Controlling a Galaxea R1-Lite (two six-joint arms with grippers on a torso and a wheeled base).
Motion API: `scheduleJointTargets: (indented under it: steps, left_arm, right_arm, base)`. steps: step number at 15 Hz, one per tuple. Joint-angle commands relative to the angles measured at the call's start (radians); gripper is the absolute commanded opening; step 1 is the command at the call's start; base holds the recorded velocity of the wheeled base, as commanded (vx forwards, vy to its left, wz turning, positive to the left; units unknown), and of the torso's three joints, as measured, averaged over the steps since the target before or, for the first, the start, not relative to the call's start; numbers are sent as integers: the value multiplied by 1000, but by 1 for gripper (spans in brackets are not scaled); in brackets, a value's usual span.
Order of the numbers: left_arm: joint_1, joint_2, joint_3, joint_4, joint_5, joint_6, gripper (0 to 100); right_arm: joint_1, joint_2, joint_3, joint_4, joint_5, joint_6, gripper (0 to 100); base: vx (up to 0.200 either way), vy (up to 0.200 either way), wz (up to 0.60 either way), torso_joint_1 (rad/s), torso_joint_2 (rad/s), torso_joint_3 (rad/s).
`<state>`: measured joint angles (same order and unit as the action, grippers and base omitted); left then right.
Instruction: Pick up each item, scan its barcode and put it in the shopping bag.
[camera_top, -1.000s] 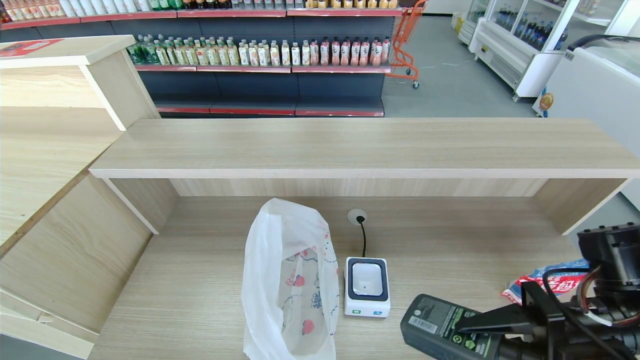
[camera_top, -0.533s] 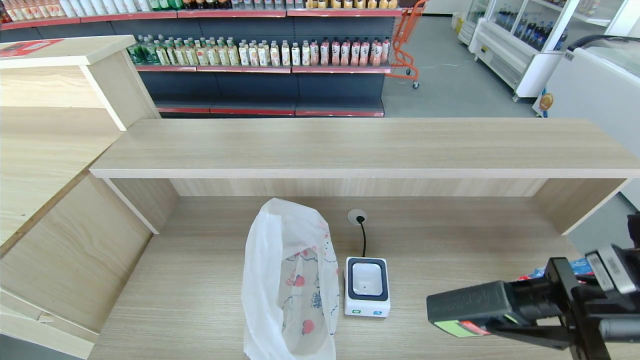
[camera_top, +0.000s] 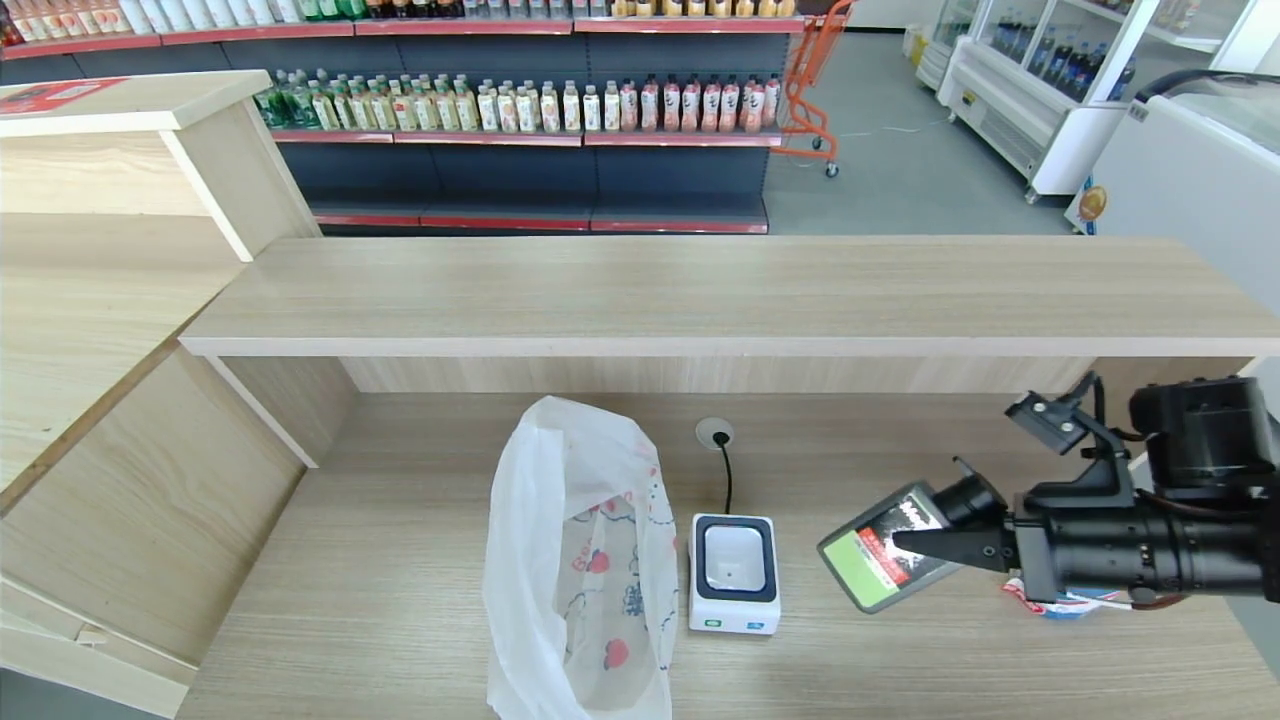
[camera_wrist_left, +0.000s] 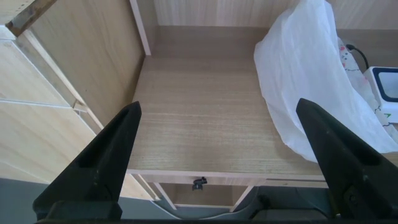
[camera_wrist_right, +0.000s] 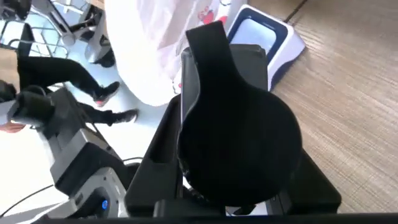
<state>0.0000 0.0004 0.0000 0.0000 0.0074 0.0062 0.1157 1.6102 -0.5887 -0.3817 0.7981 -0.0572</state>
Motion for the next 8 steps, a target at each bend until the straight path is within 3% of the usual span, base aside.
scheduleJointTargets:
  steps: [1, 4, 8]
  left_arm:
    - [0, 0, 0, 0, 0, 0, 100]
    - [0, 0, 0, 0, 0, 0, 100]
    - [0, 0, 0, 0, 0, 0, 100]
  right_arm:
    - [84, 186, -48, -62, -83, 86, 0]
    - [167, 277, -141, -68, -166, 203, 0]
    - [223, 364, -233, -74, -211, 218, 0]
  base:
    - [0, 0, 0, 0, 0, 0]
    - [0, 0, 0, 0, 0, 0]
    - [0, 0, 0, 0, 0, 0]
